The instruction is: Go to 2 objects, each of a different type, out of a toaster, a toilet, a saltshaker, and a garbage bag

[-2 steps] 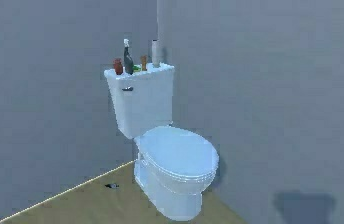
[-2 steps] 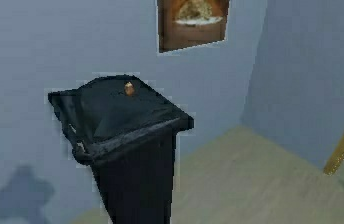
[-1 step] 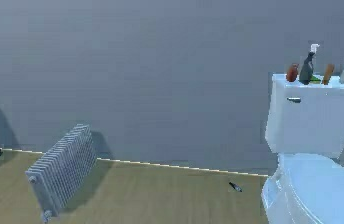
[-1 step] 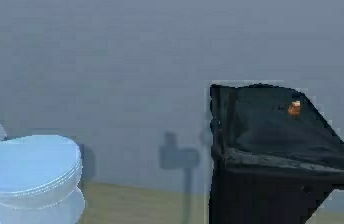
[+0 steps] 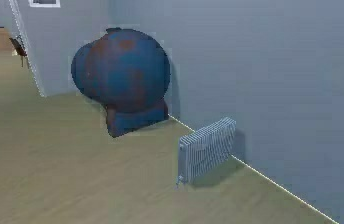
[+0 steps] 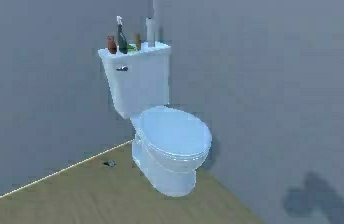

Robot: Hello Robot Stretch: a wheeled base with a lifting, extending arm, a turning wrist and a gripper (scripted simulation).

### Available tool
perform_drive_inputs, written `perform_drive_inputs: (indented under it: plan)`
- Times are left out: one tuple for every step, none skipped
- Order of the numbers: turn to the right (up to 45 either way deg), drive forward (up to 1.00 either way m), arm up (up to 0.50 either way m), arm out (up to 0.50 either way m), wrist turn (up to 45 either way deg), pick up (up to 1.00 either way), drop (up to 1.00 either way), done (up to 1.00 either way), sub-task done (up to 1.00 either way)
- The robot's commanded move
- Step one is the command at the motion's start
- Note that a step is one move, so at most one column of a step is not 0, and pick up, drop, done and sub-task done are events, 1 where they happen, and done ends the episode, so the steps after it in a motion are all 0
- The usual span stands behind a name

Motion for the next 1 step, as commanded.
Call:
perform_drive_inputs:
  plan:
    - [-42.0,0.00,0.00,0.00,0.0,0.00,0.00,0.00,0.00]
